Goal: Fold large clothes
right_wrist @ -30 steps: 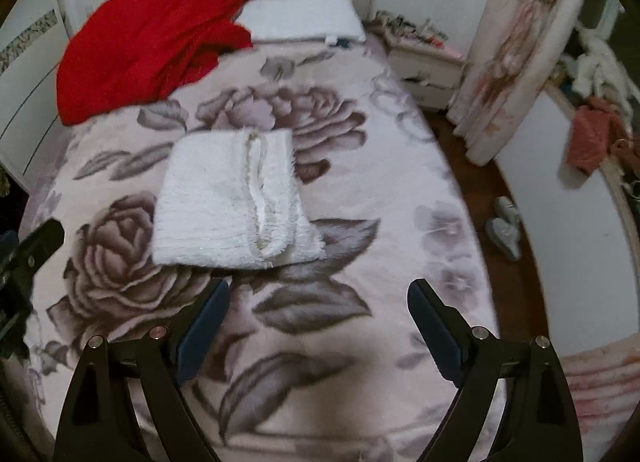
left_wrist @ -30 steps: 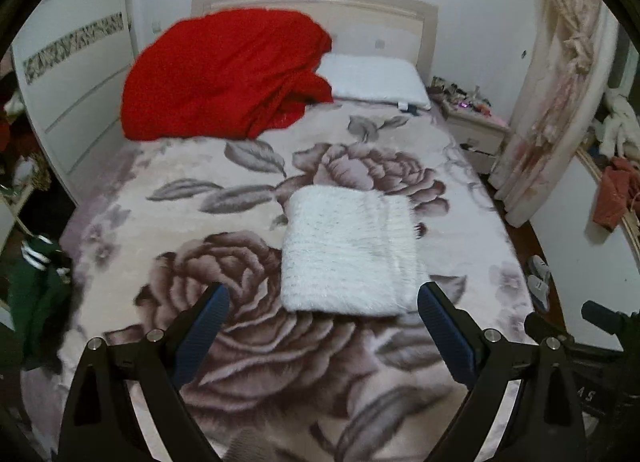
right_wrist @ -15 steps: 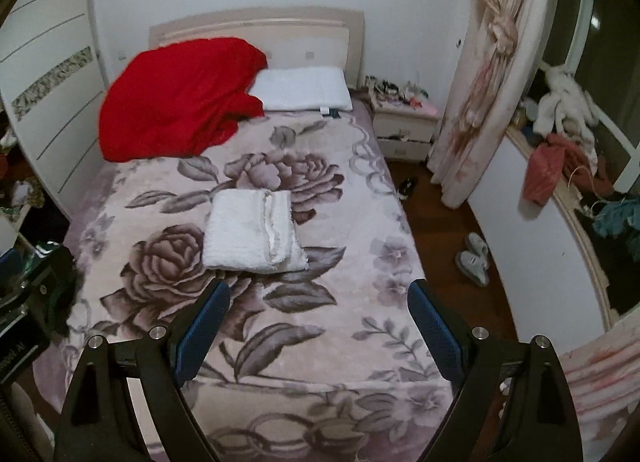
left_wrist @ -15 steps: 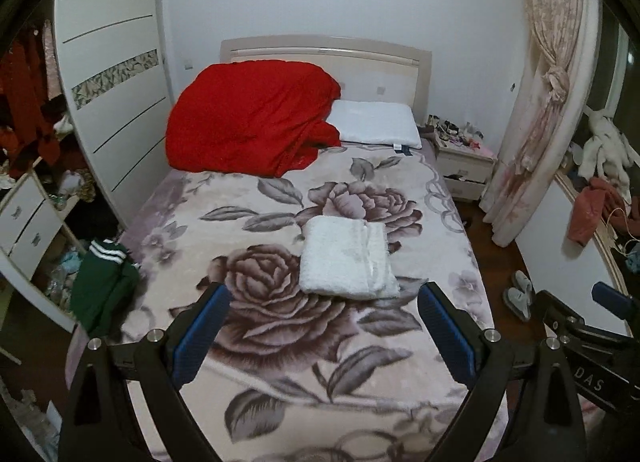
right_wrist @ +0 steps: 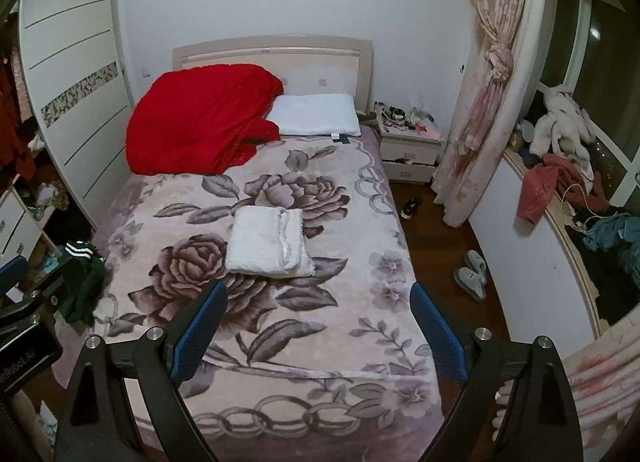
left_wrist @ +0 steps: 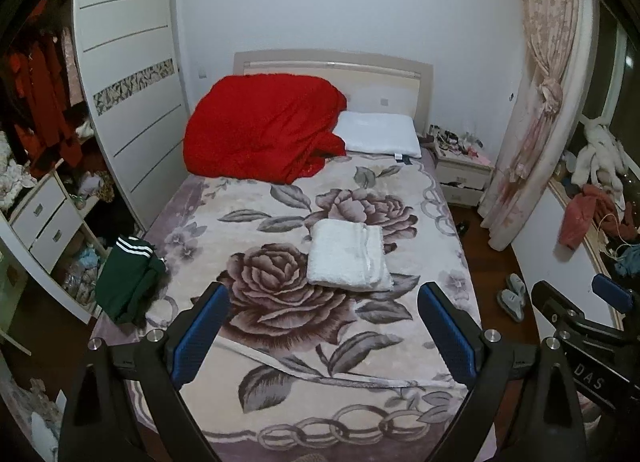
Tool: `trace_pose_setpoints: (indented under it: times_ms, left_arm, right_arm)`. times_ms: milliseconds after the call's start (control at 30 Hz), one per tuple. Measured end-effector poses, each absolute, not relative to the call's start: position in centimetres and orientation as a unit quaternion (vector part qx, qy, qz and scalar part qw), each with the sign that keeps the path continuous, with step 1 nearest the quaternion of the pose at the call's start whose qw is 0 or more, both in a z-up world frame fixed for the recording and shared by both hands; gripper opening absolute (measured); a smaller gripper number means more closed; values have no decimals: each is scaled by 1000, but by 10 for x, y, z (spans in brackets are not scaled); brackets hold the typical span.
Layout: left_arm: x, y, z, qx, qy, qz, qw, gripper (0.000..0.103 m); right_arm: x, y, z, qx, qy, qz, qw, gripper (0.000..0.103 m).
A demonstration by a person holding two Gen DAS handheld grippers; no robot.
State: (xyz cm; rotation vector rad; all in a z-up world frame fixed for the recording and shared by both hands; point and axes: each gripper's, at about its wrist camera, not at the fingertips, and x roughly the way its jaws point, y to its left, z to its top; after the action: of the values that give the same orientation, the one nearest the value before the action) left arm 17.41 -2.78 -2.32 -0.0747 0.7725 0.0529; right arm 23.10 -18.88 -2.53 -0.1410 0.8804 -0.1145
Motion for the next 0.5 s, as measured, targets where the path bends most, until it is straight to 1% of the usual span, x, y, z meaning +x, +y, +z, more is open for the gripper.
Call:
trace_pose_setpoints:
  times_ms: [267,500]
  left_arm:
    - [159,-38,-16,-18,355,31,934,96]
    - [152,-39,-14,-31,349,36,936,96]
  right_arm:
    - [217,-194,-12,-73,419,-45,904,97]
    - [217,-204,-7,-75,409,-48,908,98]
